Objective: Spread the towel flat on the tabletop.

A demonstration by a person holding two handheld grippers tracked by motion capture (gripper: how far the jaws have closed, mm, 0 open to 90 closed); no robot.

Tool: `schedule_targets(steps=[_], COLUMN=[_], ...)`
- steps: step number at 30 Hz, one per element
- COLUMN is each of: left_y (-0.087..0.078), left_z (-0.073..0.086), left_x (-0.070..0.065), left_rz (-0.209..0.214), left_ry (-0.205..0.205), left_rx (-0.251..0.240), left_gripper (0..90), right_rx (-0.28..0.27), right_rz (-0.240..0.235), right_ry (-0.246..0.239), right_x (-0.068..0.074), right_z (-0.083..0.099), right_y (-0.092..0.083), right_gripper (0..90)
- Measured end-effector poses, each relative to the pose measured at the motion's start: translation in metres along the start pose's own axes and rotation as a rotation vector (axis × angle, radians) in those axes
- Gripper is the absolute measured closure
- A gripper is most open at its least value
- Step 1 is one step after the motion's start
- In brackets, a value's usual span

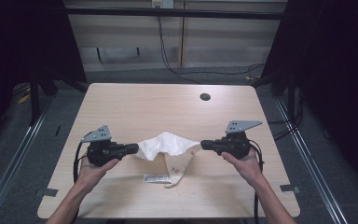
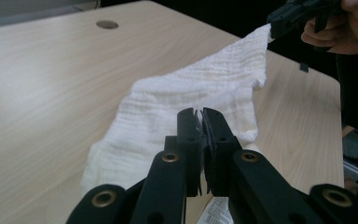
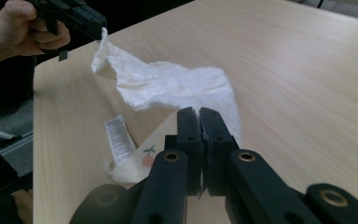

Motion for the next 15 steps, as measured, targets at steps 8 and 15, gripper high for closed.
schedule_targets(steps=[8,15], left_y=[-0.014,-0.032], left_z=[-0.017,-0.034], left_x=[0.004,0.002], left_rz=[0.01,0.005], left_ry=[-0.001,0.005], left_rx=[-0.054,-0.121], left_gripper=[87.0,86.9], right_rx=[-0.094,-0.116], right_rz=[0.0,0.018], right_ry=[0.004,-0.036], right_x=[-0.006,-0.004], right_z=[-0.025,-0.044], right_y=[-0.023,-0.037], right_gripper=[87.6,87.7])
Point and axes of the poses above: each handheld gripper's, and its own axes: y roughly forward along the jaws, z roughly out of its underside, x roughly to its left, the point moved 6 cm from there along y, roughly forward along the jaws, and after that the axes turned 1 degree about -z, right-handed, at the moved point
